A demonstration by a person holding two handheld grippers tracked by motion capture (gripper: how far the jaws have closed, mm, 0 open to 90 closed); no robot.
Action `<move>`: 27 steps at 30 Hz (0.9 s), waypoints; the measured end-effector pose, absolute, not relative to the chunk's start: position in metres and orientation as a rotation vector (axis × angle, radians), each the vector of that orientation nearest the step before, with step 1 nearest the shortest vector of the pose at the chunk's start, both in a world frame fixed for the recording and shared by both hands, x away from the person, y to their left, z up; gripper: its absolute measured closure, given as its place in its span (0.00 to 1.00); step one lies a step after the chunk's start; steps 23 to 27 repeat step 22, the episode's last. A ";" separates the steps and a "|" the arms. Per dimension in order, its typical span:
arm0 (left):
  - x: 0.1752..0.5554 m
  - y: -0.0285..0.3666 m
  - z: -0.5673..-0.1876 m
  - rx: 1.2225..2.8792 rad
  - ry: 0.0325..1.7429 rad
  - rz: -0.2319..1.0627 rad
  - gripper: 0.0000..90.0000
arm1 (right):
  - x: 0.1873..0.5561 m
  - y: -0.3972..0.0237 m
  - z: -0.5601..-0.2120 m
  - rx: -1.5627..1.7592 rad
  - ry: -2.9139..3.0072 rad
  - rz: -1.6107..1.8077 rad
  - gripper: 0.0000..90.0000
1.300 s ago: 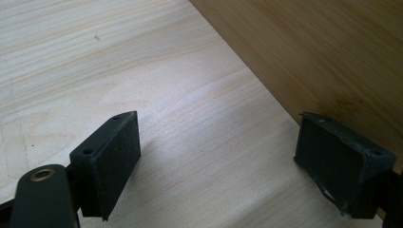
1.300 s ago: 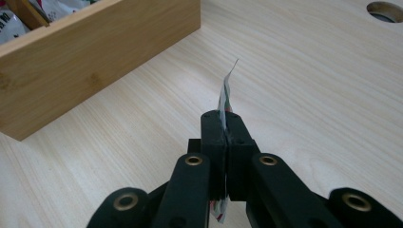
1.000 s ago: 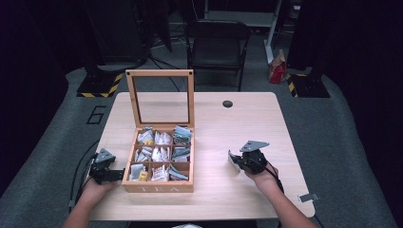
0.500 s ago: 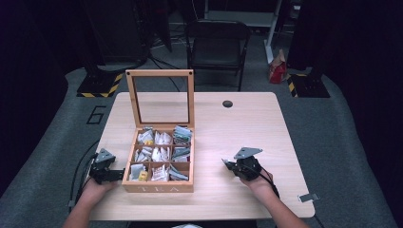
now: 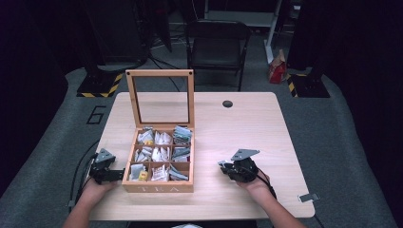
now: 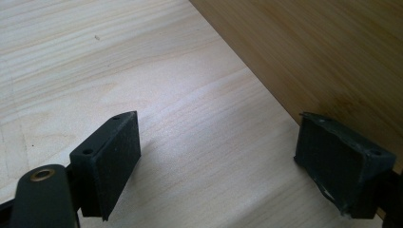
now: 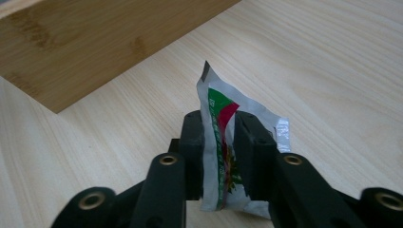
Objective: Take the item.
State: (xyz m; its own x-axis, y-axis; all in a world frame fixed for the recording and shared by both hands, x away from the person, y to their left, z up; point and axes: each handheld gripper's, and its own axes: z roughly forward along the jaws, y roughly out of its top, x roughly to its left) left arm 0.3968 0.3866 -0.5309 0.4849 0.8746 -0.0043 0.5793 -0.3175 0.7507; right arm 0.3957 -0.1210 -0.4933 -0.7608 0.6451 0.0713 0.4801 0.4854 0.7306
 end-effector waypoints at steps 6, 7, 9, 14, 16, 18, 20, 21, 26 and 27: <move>0.397 0.387 -0.531 2.027 1.197 0.536 0.17 | 0.394 -0.120 -0.487 0.966 2.505 1.192 0.65; 0.397 0.387 -0.531 2.027 1.197 0.535 0.16 | 0.393 -0.120 -0.485 0.969 2.499 1.198 0.64; 0.397 0.387 -0.531 2.027 1.197 0.536 0.16 | 0.393 -0.120 -0.483 0.962 2.493 1.204 0.64; 0.397 0.387 -0.531 2.027 1.197 0.536 0.16 | 0.394 -0.126 -0.478 0.982 2.452 1.207 0.61; 0.397 0.387 -0.531 2.027 1.197 0.536 0.17 | 0.396 -0.132 -0.476 1.002 2.434 1.216 0.61; 0.397 0.387 -0.531 2.027 1.197 0.535 0.16 | 0.397 -0.138 -0.475 1.035 2.402 1.215 0.59; 0.397 0.387 -0.531 2.027 1.197 0.535 0.16 | 0.398 -0.144 -0.474 1.049 2.375 1.216 0.57; 0.397 0.387 -0.531 2.027 1.197 0.535 0.16 | 0.398 -0.146 -0.474 1.051 2.364 1.217 0.56; 0.397 0.387 -0.531 2.027 1.197 0.535 0.16 | 0.398 -0.148 -0.474 1.057 2.354 1.208 0.54; 0.397 0.387 -0.531 2.027 1.197 0.535 0.16 | 0.398 -0.148 -0.474 1.057 2.354 1.208 0.54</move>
